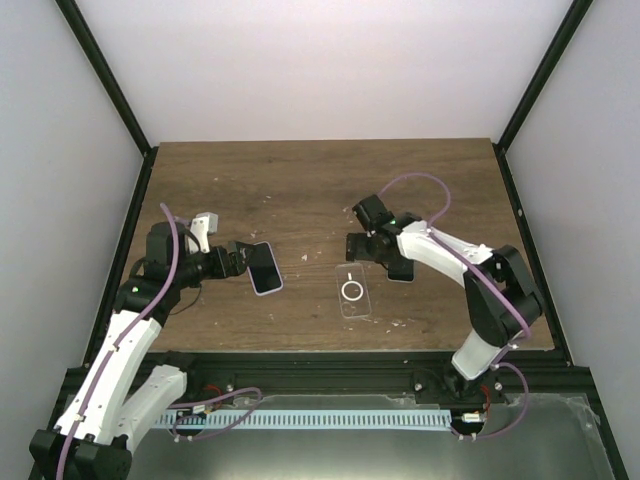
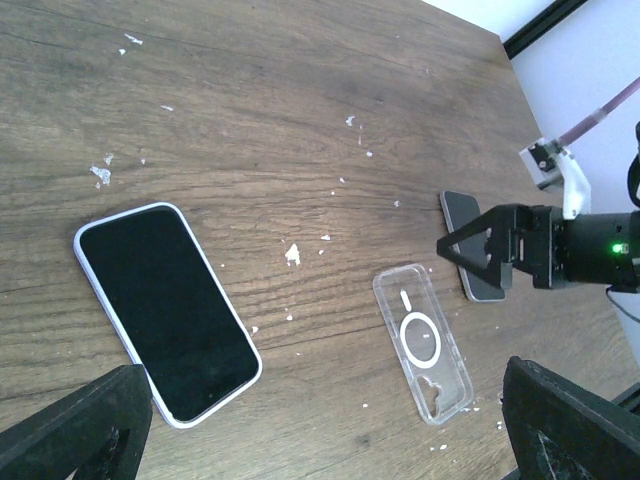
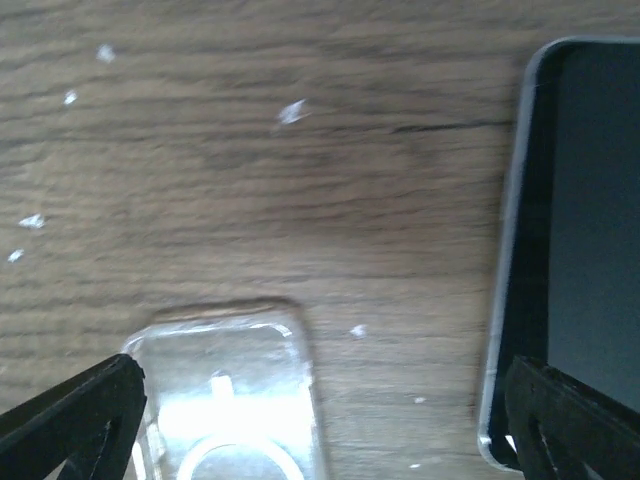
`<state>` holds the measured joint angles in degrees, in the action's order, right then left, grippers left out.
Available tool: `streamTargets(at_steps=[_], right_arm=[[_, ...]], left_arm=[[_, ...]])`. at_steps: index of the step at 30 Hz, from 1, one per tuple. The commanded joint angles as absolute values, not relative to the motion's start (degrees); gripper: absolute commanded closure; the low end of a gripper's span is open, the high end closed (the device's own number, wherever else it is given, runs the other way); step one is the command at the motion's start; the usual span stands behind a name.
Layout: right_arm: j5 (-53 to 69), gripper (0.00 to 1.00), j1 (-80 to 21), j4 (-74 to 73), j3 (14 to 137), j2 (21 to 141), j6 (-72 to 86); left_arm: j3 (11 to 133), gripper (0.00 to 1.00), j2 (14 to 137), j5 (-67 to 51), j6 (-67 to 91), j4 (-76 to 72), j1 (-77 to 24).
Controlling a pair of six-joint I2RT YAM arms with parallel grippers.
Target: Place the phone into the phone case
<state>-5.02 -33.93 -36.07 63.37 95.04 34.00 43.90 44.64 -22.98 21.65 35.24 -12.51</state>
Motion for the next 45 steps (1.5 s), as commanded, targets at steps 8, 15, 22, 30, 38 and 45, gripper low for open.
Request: streamTargets(at_steps=[8,15,22,30,38,45], right_arm=[[-9.0,0.00,-25.2,-36.9,60.7,92.5,30.2],[-7.1,0.01,-21.3,-33.8,57.7,94.2,27.6],[-6.4,0.01,-19.3,-31.4,56.0,97.2,26.7],[-4.0,0.09,-18.4,-28.5,55.0,99.0,25.3],[-5.1,0.22,-18.4,-28.6,55.5,100.1,24.7],[-6.2,0.29,-18.4,-29.9,55.5,99.2,24.5]], left_arm=[[43.9,0.03,44.3,-23.0,21.0,35.1,-12.5],[43.9,0.03,44.3,-23.0,21.0,35.2,-12.5],[43.8,0.03,44.3,-22.9,21.0,35.2,-12.5],[43.9,0.03,44.3,-22.8,21.0,35.2,-12.6],[44.0,0.03,44.3,-22.8,21.0,35.2,-12.5],[44.0,0.03,44.5,-22.8,20.9,35.2,-12.5]])
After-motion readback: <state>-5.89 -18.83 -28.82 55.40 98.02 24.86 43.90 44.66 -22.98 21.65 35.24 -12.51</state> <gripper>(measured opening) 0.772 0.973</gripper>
